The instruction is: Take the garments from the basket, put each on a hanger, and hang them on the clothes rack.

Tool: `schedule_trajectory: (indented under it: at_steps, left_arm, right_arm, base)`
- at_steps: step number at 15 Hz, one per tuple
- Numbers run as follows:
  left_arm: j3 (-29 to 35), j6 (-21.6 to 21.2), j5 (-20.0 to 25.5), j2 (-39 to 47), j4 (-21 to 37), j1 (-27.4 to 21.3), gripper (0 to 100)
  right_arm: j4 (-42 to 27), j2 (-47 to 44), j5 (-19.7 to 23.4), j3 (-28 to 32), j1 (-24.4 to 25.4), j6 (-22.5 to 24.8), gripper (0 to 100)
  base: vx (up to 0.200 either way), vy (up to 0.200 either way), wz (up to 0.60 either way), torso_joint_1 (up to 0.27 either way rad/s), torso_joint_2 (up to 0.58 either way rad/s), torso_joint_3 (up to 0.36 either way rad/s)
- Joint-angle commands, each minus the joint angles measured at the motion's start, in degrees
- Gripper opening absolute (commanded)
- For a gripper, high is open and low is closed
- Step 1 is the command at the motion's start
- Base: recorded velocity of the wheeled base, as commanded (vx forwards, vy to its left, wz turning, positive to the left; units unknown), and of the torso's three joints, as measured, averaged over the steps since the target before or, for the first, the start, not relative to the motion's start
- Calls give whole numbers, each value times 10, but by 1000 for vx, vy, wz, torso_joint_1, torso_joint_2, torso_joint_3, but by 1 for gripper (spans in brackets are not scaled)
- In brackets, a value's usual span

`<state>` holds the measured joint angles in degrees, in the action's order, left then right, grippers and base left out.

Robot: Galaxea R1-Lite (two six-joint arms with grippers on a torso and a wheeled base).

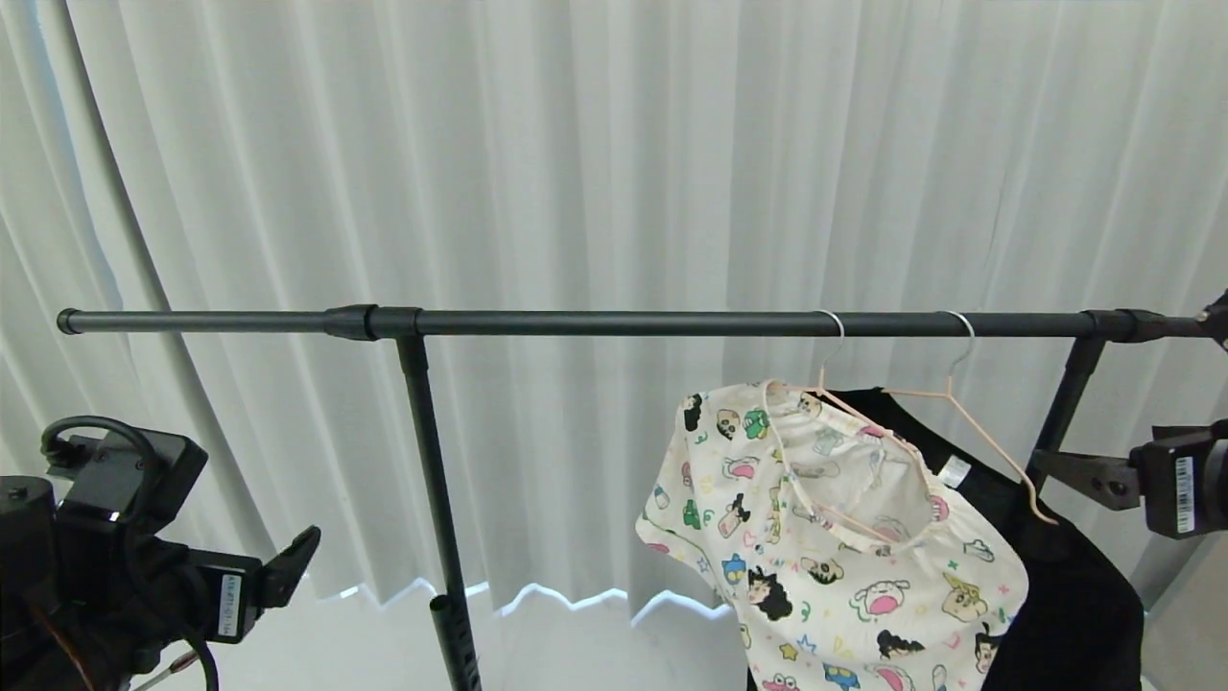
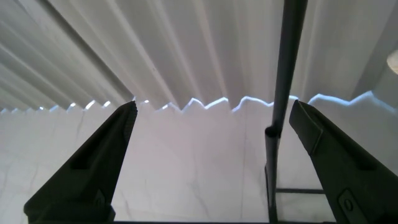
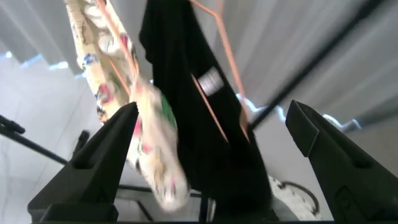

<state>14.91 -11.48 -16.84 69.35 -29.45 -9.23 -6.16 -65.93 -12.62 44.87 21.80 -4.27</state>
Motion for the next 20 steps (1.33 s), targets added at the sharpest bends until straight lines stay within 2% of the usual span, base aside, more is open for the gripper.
schedule_trajectory:
  at_steps: [1, 4, 8, 15, 18, 20]
  left_arm:
    - [-1, 0, 0, 2, 0, 3, 100]
    - [-1, 1, 0, 2, 0, 5, 100]
    - [-1, 1, 0, 1, 0, 15, 100]
    - [-2, 1, 0, -8, 0, 49, 100]
    - [-24, 1, 0, -21, 0, 47, 100]
    - [-39, 1, 1, -37, 0, 47, 100]
  right_arm:
    - [0, 17, 0, -4, -16, 7, 100]
    - [3, 16, -1, -22, -40, 45, 100]
    - [15, 17, -1, -43, -73, 51, 100]
    - [37, 21, -17, -96, -75, 66, 100]
    - [72, 19, -44, -114, -75, 72, 100]
    - [73, 20, -47, -113, -76, 73, 100]
  base:
    - [-200, 0, 0, -12, 2, 2]
    - [-200, 0, 0, 1, 2, 2]
    - [-200, 0, 0, 1, 0, 4]
    - [-200, 0, 0, 4, 0, 0]
    - [0, 0, 0, 0, 0, 0]
    - [0, 0, 0, 0, 0, 0]
